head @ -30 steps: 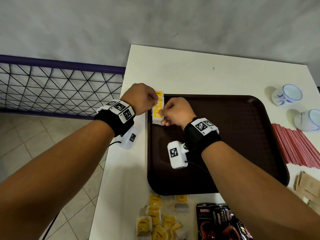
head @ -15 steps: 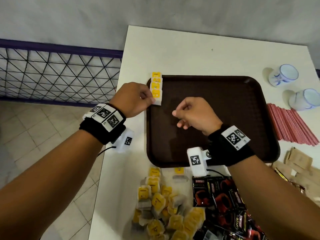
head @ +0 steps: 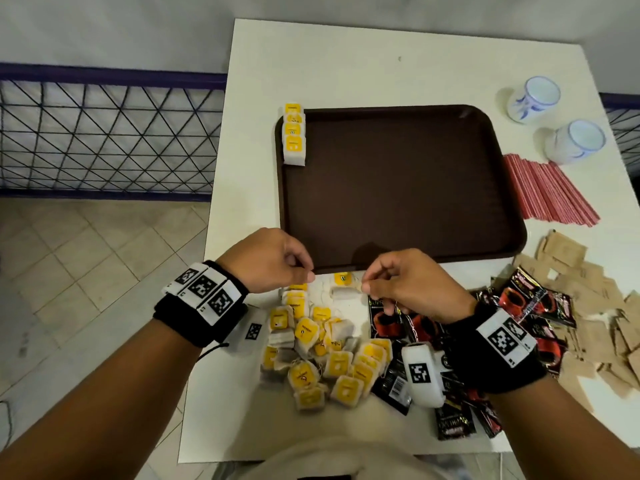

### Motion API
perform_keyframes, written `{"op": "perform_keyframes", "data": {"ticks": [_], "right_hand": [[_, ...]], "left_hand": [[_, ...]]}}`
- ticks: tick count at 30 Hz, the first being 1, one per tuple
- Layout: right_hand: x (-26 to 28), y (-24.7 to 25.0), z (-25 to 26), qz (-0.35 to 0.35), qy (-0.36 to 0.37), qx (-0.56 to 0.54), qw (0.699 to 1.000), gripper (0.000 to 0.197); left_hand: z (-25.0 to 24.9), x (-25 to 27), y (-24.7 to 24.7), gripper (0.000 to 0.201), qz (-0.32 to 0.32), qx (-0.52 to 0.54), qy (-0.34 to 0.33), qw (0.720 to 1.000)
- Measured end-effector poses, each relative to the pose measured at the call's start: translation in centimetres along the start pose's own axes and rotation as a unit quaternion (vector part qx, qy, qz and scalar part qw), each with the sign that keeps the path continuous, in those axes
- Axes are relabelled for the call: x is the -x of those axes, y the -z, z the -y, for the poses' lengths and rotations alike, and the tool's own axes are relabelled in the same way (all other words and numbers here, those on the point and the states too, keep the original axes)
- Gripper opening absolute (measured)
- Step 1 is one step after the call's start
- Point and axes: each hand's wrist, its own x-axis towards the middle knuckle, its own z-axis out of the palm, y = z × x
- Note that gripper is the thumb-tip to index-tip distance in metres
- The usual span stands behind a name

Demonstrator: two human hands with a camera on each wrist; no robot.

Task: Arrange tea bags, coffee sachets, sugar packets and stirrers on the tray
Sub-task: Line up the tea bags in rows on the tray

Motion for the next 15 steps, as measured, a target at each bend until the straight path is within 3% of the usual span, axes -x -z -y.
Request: {"op": "perform_keyframes", "data": {"ticks": [6,15], "right_hand": [[2.5,-0.1,-2.0,0.117,-0.031,0.111,0.987,0.009],[3.7,-0.9,-2.7,0.111,-0.029,0.195,0.974,0.009]], "left_hand": [[-0.8,1.4,-0.3,0.013,0.03,-0.039,-0.006,0.999],[-0.6,2.5,-0.8,0.021,0.034,-0.08,0.005,0.996]]}}
